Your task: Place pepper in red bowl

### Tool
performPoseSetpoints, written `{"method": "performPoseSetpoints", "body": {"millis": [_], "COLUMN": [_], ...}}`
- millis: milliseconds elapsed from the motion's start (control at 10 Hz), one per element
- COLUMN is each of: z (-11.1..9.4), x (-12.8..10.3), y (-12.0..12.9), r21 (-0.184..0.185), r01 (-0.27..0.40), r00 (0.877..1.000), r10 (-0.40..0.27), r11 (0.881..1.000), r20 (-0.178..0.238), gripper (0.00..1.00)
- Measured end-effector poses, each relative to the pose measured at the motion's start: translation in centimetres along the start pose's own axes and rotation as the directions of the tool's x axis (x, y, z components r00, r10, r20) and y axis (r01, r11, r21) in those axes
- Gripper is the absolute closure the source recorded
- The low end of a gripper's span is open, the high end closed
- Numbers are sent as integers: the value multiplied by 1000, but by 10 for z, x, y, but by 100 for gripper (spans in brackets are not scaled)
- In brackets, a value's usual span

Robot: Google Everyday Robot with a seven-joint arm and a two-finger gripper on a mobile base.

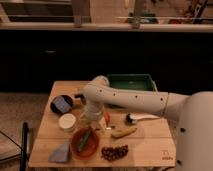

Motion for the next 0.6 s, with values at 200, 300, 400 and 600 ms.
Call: {"method": "performPoseSetpoints", "body": {"millis": [200, 300, 400, 600], "z": [-5, -7, -10, -15], "x": [22, 30, 37, 47], "y": [11, 15, 19, 26], "r21": [1, 1, 4, 9], "r01": [-65, -87, -111, -145], "r00": [998, 996, 993, 988], "r10": [65, 87, 111, 145], "r11": [998, 996, 994, 989], "r20": [-24, -34, -43, -59], "gripper": [20, 20, 20, 20]}}
